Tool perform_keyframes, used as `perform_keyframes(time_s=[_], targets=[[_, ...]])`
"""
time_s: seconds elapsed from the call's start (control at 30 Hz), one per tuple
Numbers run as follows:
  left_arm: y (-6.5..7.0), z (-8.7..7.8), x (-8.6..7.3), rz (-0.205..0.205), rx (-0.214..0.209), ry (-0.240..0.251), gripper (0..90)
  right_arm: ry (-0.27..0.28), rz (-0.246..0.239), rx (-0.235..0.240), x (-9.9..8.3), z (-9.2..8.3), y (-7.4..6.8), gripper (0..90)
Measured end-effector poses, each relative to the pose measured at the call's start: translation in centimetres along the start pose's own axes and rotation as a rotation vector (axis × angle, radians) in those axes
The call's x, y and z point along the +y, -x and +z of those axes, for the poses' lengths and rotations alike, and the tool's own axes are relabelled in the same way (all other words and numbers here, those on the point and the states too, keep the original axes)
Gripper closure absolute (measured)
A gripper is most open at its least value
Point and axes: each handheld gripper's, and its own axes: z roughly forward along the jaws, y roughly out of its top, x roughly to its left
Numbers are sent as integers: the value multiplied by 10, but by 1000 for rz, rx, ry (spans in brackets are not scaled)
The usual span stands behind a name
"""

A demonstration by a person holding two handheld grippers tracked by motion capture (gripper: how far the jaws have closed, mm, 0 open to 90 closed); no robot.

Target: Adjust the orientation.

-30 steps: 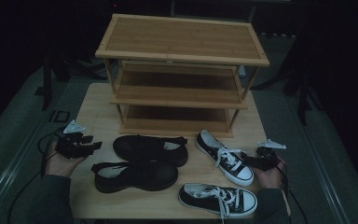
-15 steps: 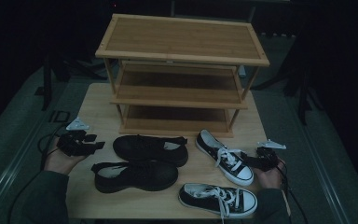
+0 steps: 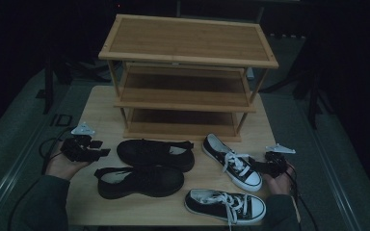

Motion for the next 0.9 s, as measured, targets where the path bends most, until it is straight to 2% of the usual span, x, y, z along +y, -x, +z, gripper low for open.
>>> perform_keyframes(time_s=[0.2, 0.9], targets=[[2, -2, 2, 7, -23, -15, 549, 0, 0, 0, 0, 0, 0, 170], [19, -10, 11, 94, -76, -45, 547, -1, -1, 0, 0, 0, 0, 171]])
